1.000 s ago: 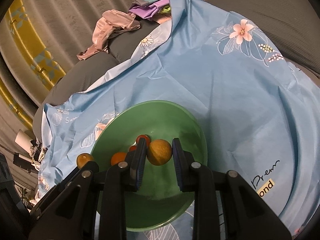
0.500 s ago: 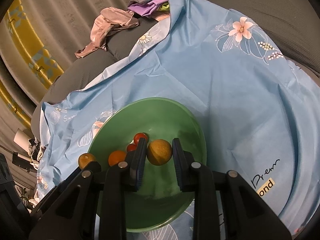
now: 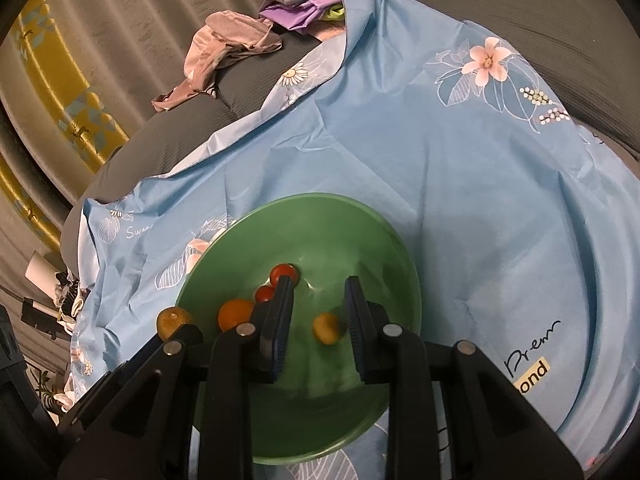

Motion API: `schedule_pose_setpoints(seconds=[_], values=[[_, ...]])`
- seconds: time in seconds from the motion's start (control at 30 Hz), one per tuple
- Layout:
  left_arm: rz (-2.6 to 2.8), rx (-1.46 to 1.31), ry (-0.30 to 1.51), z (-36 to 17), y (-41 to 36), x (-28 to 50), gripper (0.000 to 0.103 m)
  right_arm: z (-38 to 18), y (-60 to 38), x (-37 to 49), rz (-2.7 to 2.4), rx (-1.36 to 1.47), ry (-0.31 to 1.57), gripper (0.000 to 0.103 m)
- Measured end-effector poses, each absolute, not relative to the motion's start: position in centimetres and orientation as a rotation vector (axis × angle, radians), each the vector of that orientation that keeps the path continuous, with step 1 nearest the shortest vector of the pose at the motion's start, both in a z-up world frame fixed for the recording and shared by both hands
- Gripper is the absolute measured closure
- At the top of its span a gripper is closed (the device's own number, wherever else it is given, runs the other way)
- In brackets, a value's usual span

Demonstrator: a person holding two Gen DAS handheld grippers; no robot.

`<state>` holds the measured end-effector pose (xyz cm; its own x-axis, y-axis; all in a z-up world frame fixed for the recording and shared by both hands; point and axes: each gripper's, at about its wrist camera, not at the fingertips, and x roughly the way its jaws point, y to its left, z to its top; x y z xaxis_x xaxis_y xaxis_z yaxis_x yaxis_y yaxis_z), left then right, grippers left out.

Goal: Organize fruits
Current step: 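Open both grippers to drop the yellow plums into the bowl, then move both open tools toward the red tomatoes on the cloth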

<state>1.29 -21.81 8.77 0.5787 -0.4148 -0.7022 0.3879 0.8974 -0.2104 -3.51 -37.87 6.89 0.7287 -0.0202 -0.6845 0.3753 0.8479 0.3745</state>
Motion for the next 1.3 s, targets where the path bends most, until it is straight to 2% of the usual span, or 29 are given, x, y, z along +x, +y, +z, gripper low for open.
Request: schedule_pose_setpoints(seconds=[0.13,0.23,0.4,0.73,1.07,1.3], values=[[-0.486,-0.054,0.832,9.0,-21.5,1.2,0.076,6.9,-37.9,-3.5,-0.236,0.527,0.727,0.072],[-0.499,-0.091,0.831,9.5,-20.7,1.1,0.076,7.1,-37.8,-3.6,-0.238,0.521,0.715,0.061],[-0.476,-0.107,0.809,10.7,-18.9,0.7,0.073,7.6,-37.3,-3.7,-0.225,0.518,0.697,0.055],[-0.272,-0.095,0.774,12.6,-10.4,0.5,0.073,8.8,-34.3,-3.2,-0.171,0.453,0.679,0.045],[-0.037,-0.163,0.786,10.0,-0.7,0.5,0.073,9.5,-29.2,-1.9,-0.065,0.328,0.687,0.042],[0.007,-0.269,0.815,8.7,3.4,1.1,0.073,9.0,-25.6,-0.7,-0.022,0.265,0.700,0.042]])
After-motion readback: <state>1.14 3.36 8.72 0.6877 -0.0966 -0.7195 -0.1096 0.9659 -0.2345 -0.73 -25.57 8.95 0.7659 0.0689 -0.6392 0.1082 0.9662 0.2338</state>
